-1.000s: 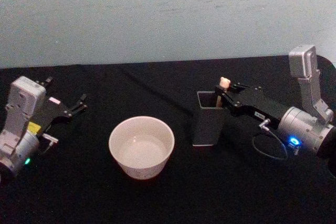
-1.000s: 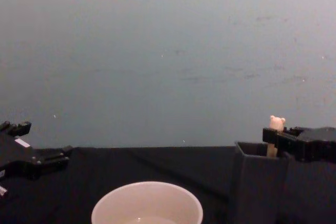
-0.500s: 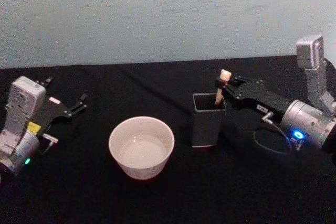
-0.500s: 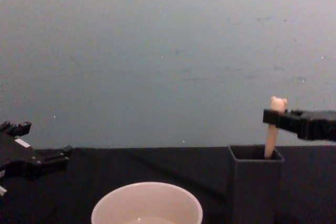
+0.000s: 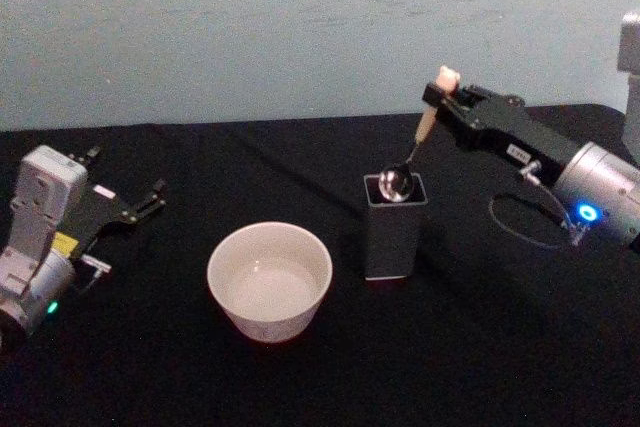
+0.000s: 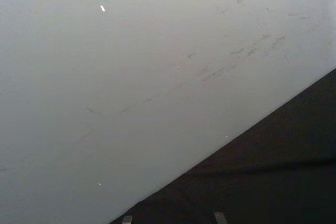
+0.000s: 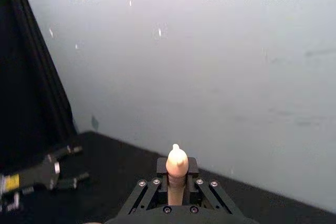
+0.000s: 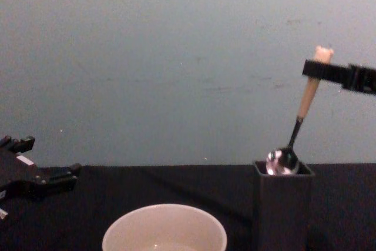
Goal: Pick up the stirring spoon with one hand, stir inside the cup, then place it back in its original position.
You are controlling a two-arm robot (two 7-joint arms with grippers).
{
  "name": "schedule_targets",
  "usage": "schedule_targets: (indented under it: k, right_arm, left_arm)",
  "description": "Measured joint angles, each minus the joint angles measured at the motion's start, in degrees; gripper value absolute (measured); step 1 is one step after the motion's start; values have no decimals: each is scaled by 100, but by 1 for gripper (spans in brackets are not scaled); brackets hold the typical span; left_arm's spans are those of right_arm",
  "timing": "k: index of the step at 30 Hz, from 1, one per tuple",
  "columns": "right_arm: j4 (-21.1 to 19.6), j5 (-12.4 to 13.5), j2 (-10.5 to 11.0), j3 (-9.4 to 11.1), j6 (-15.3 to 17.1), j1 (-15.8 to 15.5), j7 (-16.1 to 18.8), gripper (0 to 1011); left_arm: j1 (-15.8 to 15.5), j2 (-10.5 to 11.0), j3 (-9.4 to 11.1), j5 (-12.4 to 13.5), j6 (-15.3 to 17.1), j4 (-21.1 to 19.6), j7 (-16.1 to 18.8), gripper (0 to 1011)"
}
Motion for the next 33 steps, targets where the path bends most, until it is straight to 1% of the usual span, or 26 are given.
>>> schedule_targets:
  k: [5, 8, 11, 17, 18, 20, 21, 22, 24, 25, 27, 28, 30, 31, 33]
  right_arm:
    - [-96, 256, -94, 36, 0, 85, -87, 204]
    - [-147, 372, -151, 24, 0, 143, -123, 204]
    - [-162, 423, -182, -22, -1, 186, -136, 205]
    - [-102, 455, -241, -282, -13, 310, -71, 204]
    - [-74, 457, -249, -368, -5, 337, -43, 204]
    - [-51, 457, -255, -455, 1, 356, -5, 204]
    - [-41, 456, -256, -499, 2, 365, 13, 204]
    - [-26, 445, -255, -587, -1, 373, 51, 204]
    - [-14, 418, -252, -674, -13, 377, 88, 204]
    - [-1, 372, -238, -765, -42, 381, 132, 204]
    - [5, 308, -220, -863, -84, 381, 178, 204]
    - [9, 239, -198, -952, -136, 374, 220, 204]
    - [19, 158, -178, -1029, -194, 364, 266, 204]
    - [32, 62, -155, -1115, -267, 350, 321, 204]
    - [47, -34, -130, -1188, -344, 336, 378, 204]
  left_arm:
    - [0, 0, 0, 0, 0, 0, 0, 1001]
    - [0, 0, 0, 0, 0, 0, 0, 1001]
    - [0, 0, 0, 0, 0, 0, 0, 1001]
    - [0, 0, 0, 0, 0, 0, 0, 1001]
    - [0, 0, 0, 0, 0, 0, 0, 1001]
    - [0, 0, 0, 0, 0, 0, 0, 1001]
    - [0, 0, 0, 0, 0, 0, 0, 1001]
    - [0, 0, 0, 0, 0, 0, 0, 1001]
    - [0, 0, 0, 0, 0, 0, 0, 1001]
    - [0, 0, 0, 0, 0, 0, 0, 1001]
    - [0, 0, 0, 0, 0, 0, 0, 1001]
    - [0, 0, 0, 0, 0, 0, 0, 1001]
    - [0, 0, 0, 0, 0, 0, 0, 1001]
    - [0, 0, 0, 0, 0, 0, 0, 1001]
    - [0, 0, 0, 0, 0, 0, 0, 1001]
